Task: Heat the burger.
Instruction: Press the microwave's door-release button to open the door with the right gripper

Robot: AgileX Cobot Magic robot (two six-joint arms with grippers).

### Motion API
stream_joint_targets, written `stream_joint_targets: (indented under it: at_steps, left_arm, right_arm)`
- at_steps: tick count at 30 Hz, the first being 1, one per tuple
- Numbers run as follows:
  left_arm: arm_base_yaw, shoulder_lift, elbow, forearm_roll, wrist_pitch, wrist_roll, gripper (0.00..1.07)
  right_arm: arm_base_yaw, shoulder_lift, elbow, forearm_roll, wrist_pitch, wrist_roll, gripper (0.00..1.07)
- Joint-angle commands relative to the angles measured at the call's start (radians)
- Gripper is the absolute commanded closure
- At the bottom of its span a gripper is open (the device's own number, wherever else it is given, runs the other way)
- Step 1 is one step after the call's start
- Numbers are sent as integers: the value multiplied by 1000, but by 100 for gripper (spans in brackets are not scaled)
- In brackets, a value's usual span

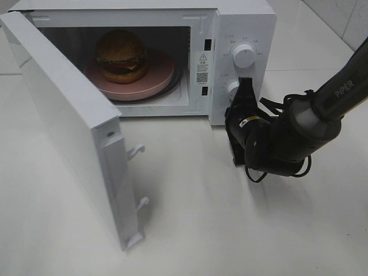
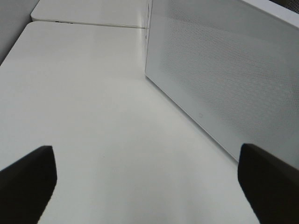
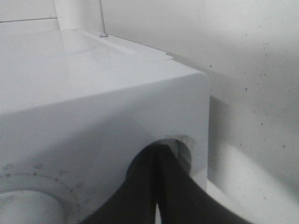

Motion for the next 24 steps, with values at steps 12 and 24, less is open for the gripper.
stream_joint_targets:
  at_steps: [12,24]
  left_arm:
    - [3,-19,3,-1,-10,-2,9]
    - [3,-19,3,-1,-10,-2,9]
  right_arm:
    - [4,-128,25,-31,109,-59,107]
    - [5,-262,51,-42,540,-430,107]
